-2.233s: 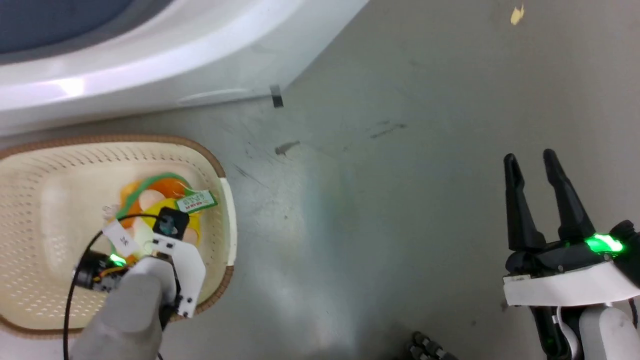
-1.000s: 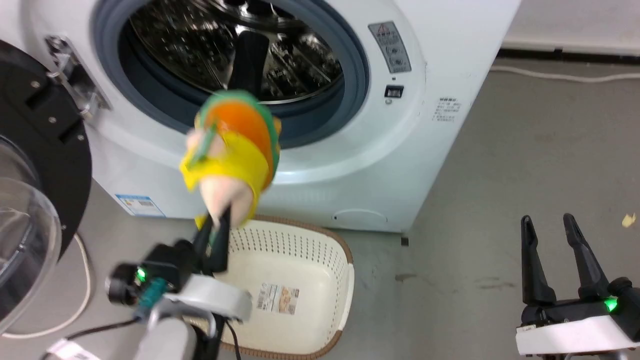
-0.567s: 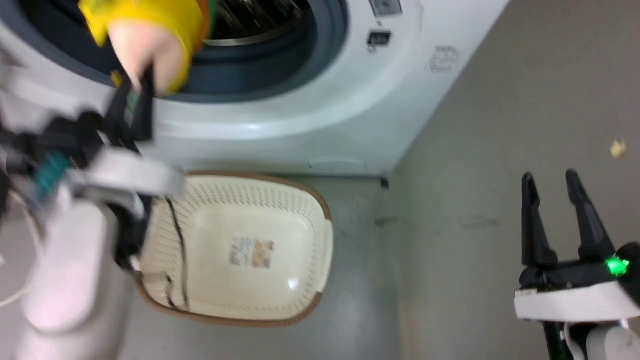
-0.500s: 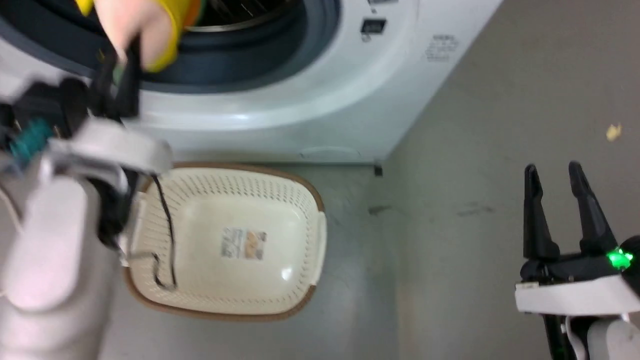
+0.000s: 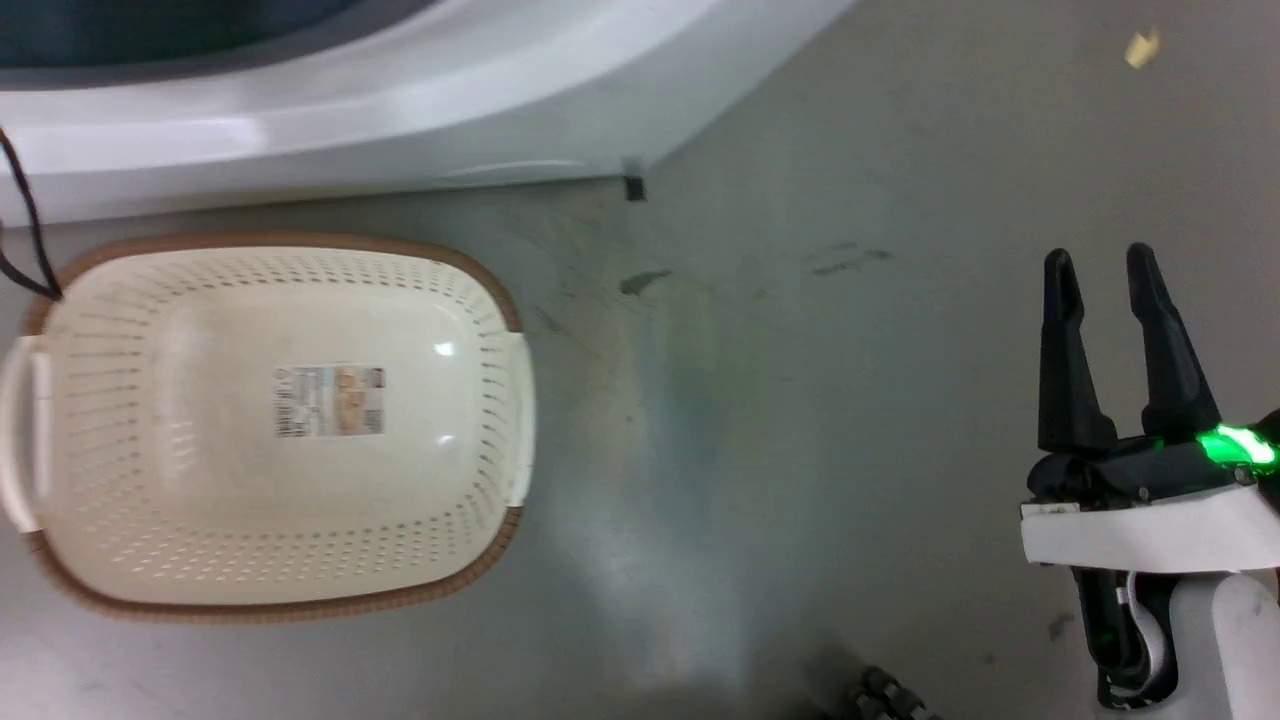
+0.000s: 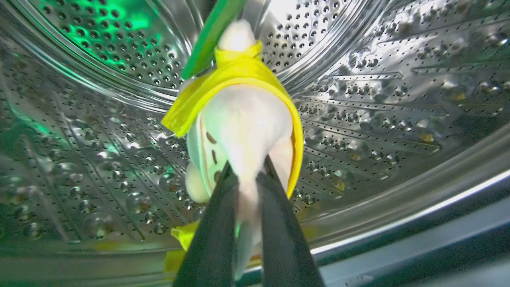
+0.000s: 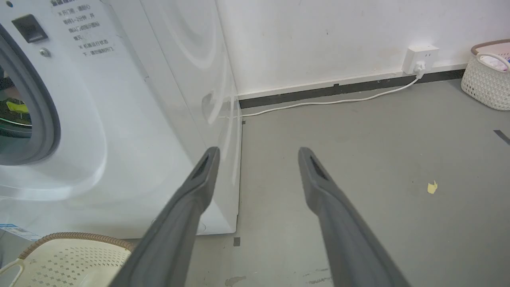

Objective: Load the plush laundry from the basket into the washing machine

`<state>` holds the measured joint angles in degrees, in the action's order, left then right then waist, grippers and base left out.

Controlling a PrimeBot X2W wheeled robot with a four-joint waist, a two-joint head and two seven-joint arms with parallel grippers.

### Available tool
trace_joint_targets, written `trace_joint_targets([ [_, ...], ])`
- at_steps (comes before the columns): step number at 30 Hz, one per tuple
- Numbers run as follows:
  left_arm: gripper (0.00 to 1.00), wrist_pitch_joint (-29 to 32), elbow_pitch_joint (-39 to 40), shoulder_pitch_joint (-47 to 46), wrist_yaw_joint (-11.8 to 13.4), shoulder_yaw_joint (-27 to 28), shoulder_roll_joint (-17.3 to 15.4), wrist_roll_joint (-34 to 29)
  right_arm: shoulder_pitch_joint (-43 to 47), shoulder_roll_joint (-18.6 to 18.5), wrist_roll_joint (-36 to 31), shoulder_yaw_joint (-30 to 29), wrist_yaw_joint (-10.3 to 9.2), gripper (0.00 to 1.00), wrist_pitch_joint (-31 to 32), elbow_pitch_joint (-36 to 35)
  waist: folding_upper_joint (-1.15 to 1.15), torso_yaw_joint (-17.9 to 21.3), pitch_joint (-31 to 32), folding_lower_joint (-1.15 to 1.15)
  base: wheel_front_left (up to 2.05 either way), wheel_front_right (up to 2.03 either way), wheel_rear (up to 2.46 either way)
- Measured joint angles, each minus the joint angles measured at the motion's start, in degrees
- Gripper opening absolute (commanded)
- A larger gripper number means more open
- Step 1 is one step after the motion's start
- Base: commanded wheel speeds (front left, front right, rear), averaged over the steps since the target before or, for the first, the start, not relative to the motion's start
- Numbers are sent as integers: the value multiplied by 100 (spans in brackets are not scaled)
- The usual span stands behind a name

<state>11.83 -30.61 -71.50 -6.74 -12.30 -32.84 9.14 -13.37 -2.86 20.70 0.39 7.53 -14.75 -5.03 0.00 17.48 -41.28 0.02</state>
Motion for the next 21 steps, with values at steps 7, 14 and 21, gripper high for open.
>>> trace_joint_targets([
  [7,0,136,-959,-830,-49,-472,-32,-168,-44,0,123,75,0,100,0,12,0,336,-345,-1,0,0,0],
  [14,15,116,-1610,-1017,-58,-870,92,-196,-132,0,145,67,0,100,0,34,0,338,-315,-1,0,0,0],
  [21,100,-424,-2113,-811,-57,-960,216,-18,-122,0,-10,2,0,100,0,57,0,222,64,-2,0,0,0],
])
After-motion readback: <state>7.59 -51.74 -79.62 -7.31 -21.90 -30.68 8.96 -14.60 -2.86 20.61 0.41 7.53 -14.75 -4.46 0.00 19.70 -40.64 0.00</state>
